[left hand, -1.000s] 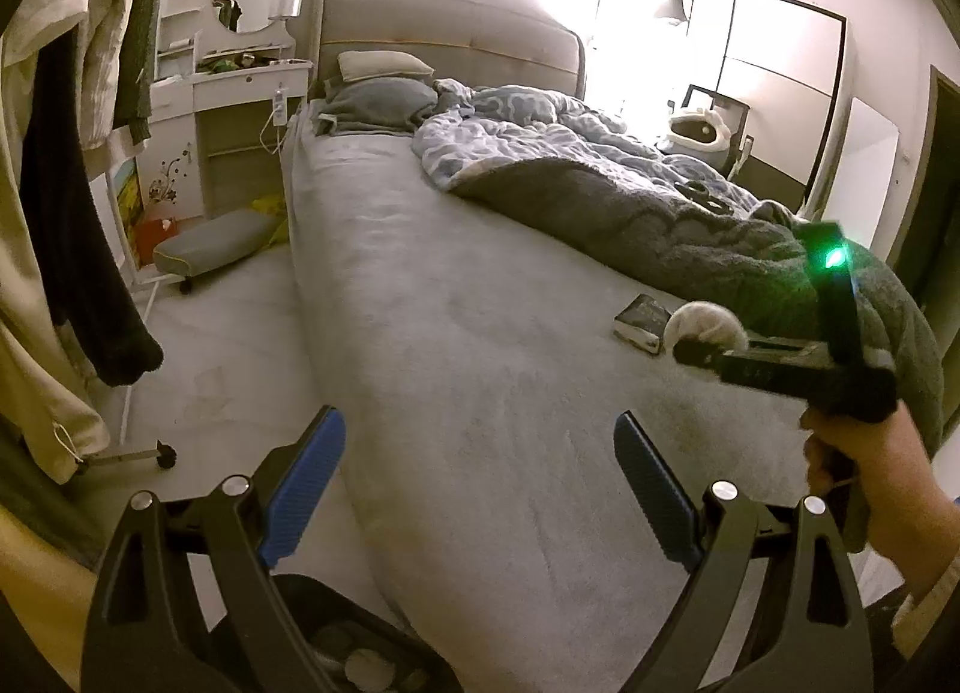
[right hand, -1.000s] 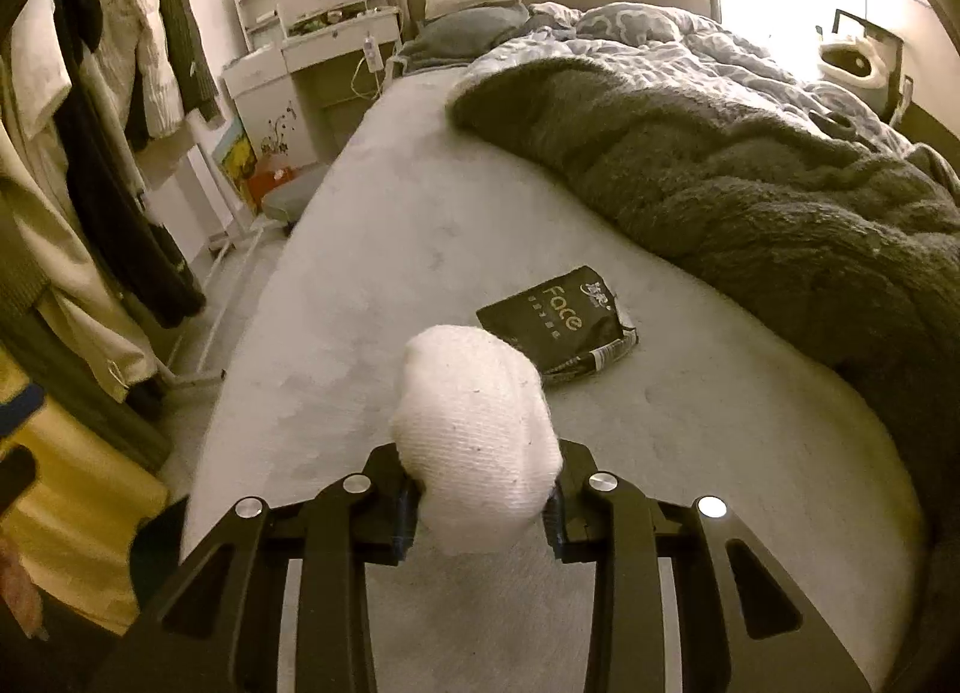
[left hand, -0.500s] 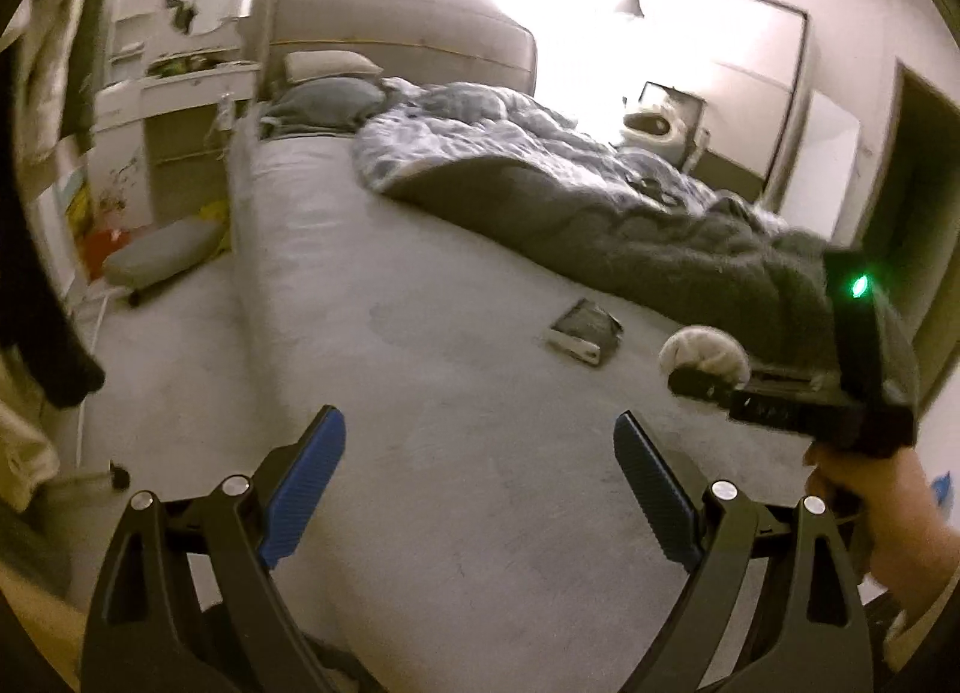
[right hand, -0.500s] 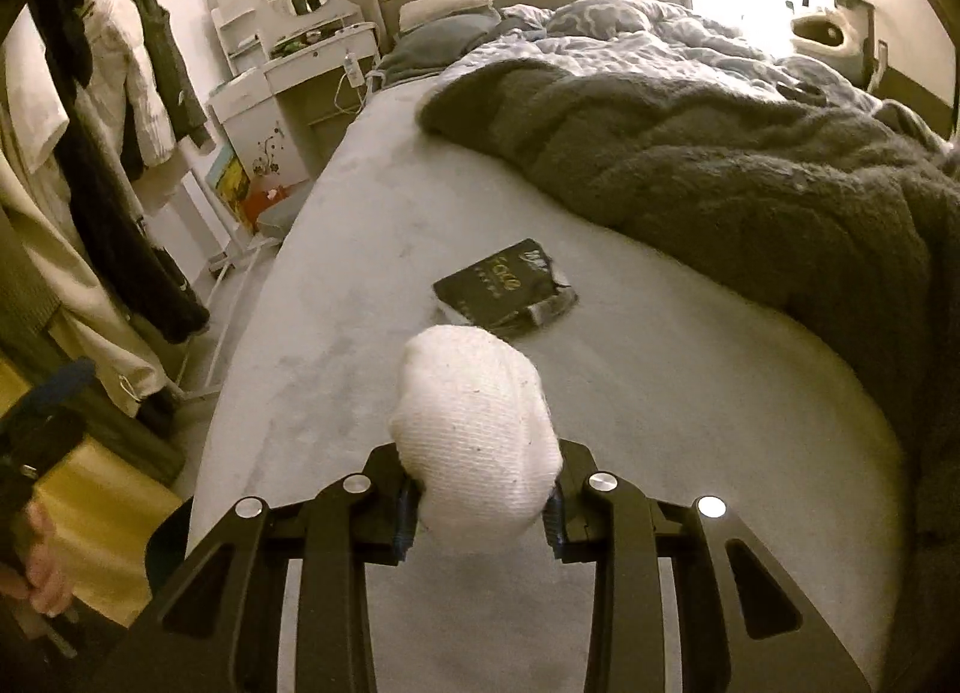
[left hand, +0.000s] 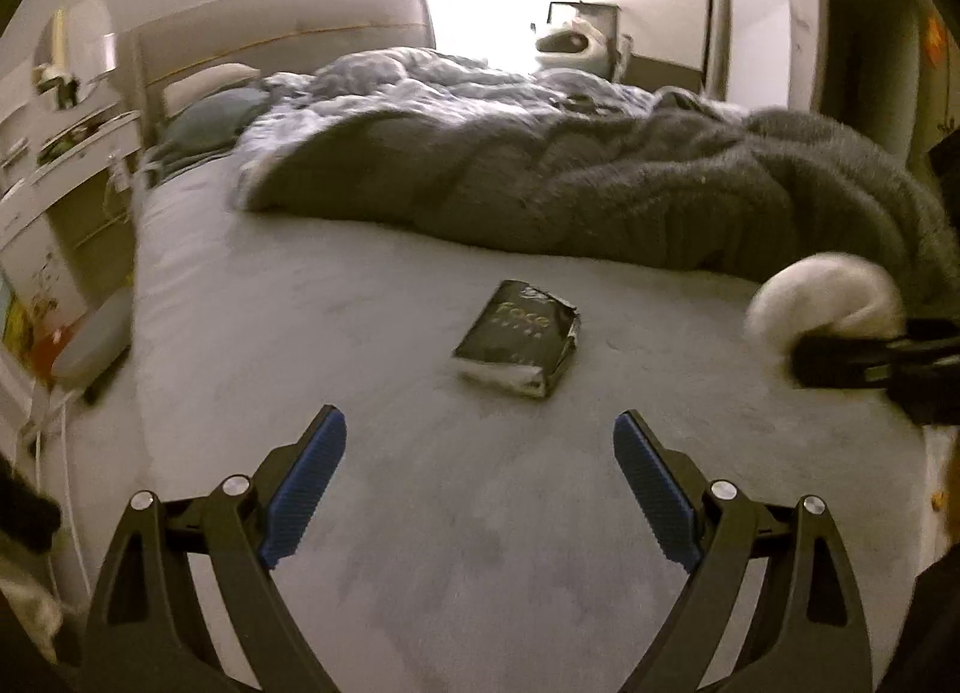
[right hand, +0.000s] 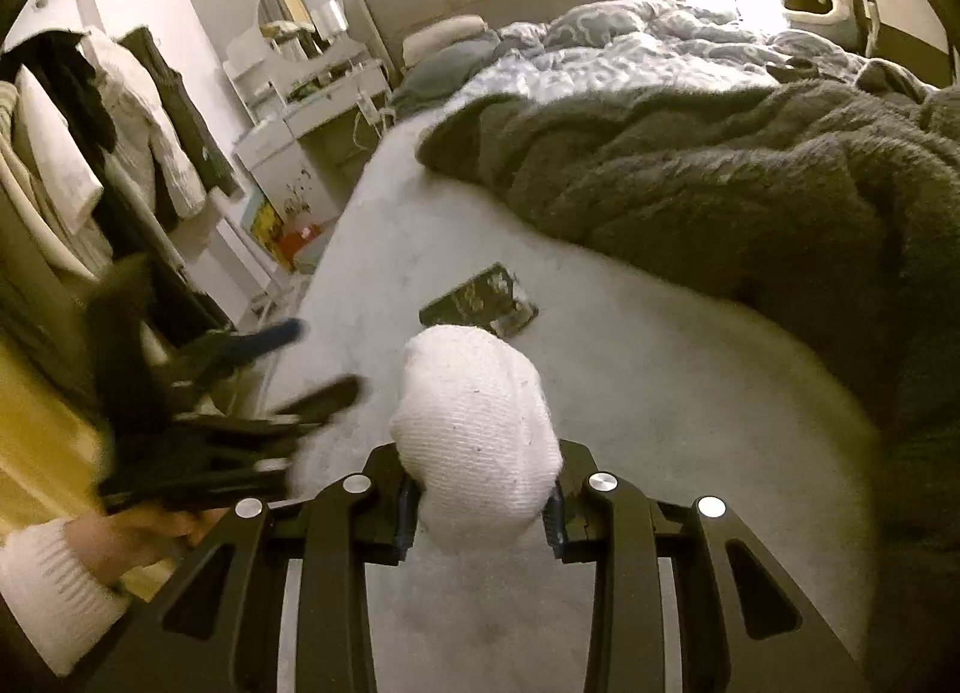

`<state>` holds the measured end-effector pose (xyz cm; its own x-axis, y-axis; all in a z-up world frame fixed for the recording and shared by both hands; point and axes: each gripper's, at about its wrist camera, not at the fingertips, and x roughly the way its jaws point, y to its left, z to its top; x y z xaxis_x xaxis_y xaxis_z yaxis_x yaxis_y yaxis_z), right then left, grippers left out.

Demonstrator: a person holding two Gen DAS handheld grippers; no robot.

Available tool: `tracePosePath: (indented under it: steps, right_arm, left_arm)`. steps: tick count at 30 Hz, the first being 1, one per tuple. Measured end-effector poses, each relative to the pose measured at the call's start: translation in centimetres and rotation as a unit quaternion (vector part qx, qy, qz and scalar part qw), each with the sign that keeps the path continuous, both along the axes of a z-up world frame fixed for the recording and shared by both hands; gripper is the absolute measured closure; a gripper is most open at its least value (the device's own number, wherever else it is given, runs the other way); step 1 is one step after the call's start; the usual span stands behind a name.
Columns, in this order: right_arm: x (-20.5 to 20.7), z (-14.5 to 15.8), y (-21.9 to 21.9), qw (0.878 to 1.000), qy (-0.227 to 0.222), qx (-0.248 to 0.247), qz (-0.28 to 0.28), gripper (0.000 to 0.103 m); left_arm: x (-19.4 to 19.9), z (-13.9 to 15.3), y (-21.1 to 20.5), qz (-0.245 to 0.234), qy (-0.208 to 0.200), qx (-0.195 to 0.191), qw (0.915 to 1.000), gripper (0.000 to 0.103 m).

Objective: Collect trash
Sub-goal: 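Close left tool on the black Face tissue pack and lift it, then carry tissue pack with left tool while right tool carries white ball to bin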

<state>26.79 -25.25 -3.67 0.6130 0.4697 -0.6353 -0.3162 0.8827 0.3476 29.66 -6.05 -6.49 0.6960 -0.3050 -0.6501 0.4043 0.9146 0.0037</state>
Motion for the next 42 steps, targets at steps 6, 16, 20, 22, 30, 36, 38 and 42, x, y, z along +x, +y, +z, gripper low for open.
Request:
tracePosePath:
  steps: [6, 16, 20, 22, 30, 36, 38, 42]
  right_arm:
    - [-1.1, 1.8, -1.9, 0.999, -0.026, 0.028, 0.011, 0.070]
    - [-1.6, 3.0, -4.3, 0.997, -0.043, 0.061, 0.026, 0.070]
    - [-1.8, 3.6, -4.0, 0.996, -0.051, 0.061, 0.035, 0.070]
    - [-1.9, 3.7, -3.8, 0.996, -0.052, 0.061, 0.038, 0.070]
    - [-2.8, 4.7, -2.6, 0.996, -0.065, 0.045, 0.047, 0.070]
    - [-4.3, 5.6, -1.4, 0.994, -0.086, 0.040, 0.061, 0.070]
    - [-4.8, 5.7, -0.9, 0.993, -0.092, 0.032, 0.066, 0.070]
    - [-5.5, 5.8, -0.3, 0.993, -0.095, 0.021, 0.070, 0.070]
  left_arm:
    - [4.2, -2.0, -2.6, -0.025, 0.028, 0.006, 0.9993, 0.010]
    - [8.5, -3.6, -4.3, -0.052, 0.075, 0.020, 0.9957, 0.012]
    - [8.9, -4.0, -5.2, -0.062, 0.087, 0.033, 0.9938, 0.035]
    - [8.5, -4.1, -5.8, -0.064, 0.080, 0.053, 0.9933, 0.040]
    - [5.5, -2.7, -5.4, -0.064, 0.072, 0.046, 0.9942, 0.043]
    - [2.6, -0.6, -3.8, -0.039, 0.069, 0.009, 0.9968, 0.044]
    - [1.2, 0.2, -3.0, -0.031, 0.067, -0.008, 0.9972, 0.044]
    - [-1.3, 1.5, -1.8, -0.017, 0.066, -0.027, 0.9973, 0.044]
